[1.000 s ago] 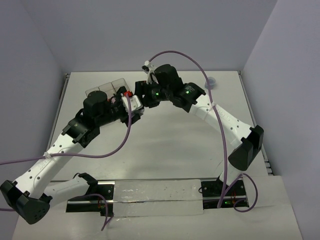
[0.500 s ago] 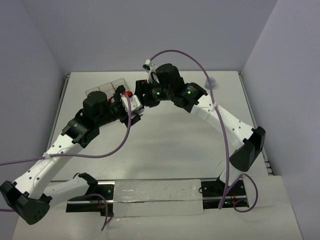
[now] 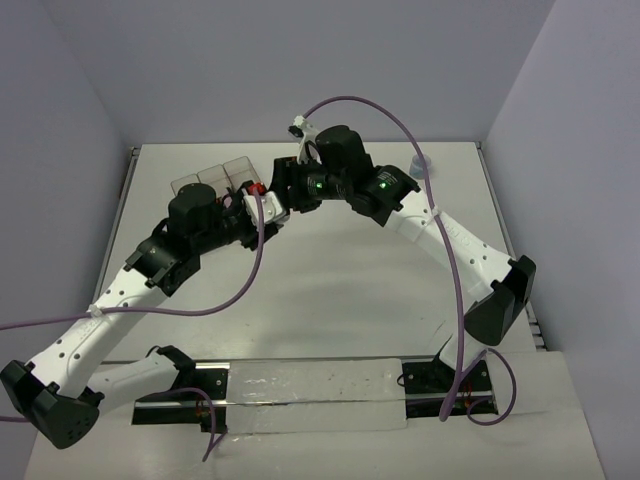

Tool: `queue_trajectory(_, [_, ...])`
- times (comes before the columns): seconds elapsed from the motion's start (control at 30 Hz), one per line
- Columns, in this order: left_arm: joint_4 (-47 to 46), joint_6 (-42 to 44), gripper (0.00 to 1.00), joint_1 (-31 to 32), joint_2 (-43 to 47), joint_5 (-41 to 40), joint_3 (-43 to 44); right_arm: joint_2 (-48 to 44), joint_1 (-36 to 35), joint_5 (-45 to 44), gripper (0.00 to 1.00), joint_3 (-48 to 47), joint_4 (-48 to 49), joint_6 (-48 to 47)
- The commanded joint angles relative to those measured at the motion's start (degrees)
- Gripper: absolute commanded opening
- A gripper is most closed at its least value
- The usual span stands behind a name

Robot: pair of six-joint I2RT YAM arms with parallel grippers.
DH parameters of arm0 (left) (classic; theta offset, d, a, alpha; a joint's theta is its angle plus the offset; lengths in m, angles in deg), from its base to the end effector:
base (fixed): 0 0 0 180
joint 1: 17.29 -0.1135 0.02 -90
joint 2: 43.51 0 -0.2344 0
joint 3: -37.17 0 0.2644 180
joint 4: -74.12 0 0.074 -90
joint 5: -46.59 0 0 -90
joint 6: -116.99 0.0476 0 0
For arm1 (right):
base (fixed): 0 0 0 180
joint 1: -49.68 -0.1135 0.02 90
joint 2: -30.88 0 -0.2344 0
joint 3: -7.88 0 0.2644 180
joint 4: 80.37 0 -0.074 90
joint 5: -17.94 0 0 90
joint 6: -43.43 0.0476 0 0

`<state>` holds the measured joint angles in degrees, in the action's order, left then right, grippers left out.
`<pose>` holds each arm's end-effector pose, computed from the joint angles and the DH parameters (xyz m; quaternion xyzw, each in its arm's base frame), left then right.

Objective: Sort the stationery into containers
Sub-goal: Place the stationery in the storage box.

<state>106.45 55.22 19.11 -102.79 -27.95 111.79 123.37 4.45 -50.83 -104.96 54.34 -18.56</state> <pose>0.2097 -0.1704 0.3499 0.4934 0.6304 -0.1498 0.5803 0.2592 0.2858 0.3897 -0.2220 0.8045 0.4399 0.3316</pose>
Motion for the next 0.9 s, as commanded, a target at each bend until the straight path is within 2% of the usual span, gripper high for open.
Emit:
queue_trajectory(0.0, [-2.96,-5.68,0.13,-0.05,-1.10,-1.47,1.74,-2.41,-0.29,1.31,0.00,-0.64,1.56,-0.82])
queue_trajectory(0.03, [-3.18,-7.28,0.02,-0.02,-1.20,-1.68,1.93,-2.26,-0.24,1.55,0.03,-0.42,1.64,-0.91])
queue_trajectory(0.07, [-3.27,-8.31,0.00,-0.07,-1.14,-1.85,1.96,-2.06,-0.21,1.73,0.09,-0.22,1.68,-1.05])
queue_trajectory(0.1, [-3.25,-9.31,0.00,-0.10,-1.06,-1.65,1.80,-1.91,-0.15,1.95,0.18,0.04,1.68,-1.28])
queue_trajectory(0.17, [-2.83,-11.65,0.00,-0.10,-0.69,-1.55,0.93,-1.75,0.57,3.14,0.44,0.25,1.63,-1.32])
queue_trajectory(0.23, [-2.69,-13.10,0.00,-0.10,-0.41,-2.44,0.04,-1.61,1.19,4.24,0.59,0.32,1.77,-1.12])
queue_trajectory(0.3, [-3.17,-14.82,0.00,-0.17,-0.20,-3.61,-0.93,-1.81,1.82,4.53,0.69,0.25,1.63,-1.32])
queue_trajectory(0.5, [-4.36,-20.60,0.00,-1.45,-0.38,-3.86,-3.19,-4.04,6.09,6.33,0.80,0.96,1.21,-2.08])
queue_trajectory(0.7, [-4.73,-24.80,0.00,-4.38,-2.03,-3.54,-2.62,-8.00,14.74,10.70,0.86,6.05,4.71,0.09])
queue_trajectory(0.8, [-3.38,-27.43,0.00,-8.52,-4.44,-2.65,1.30,-9.89,17.62,10.69,0.86,8.28,5.89,0.79])
queue_trajectory(0.87, [-1.93,-27.70,0.00,-13.81,-7.47,-1.84,5.81,-10.40,18.63,10.58,0.86,9.14,6.16,0.99])
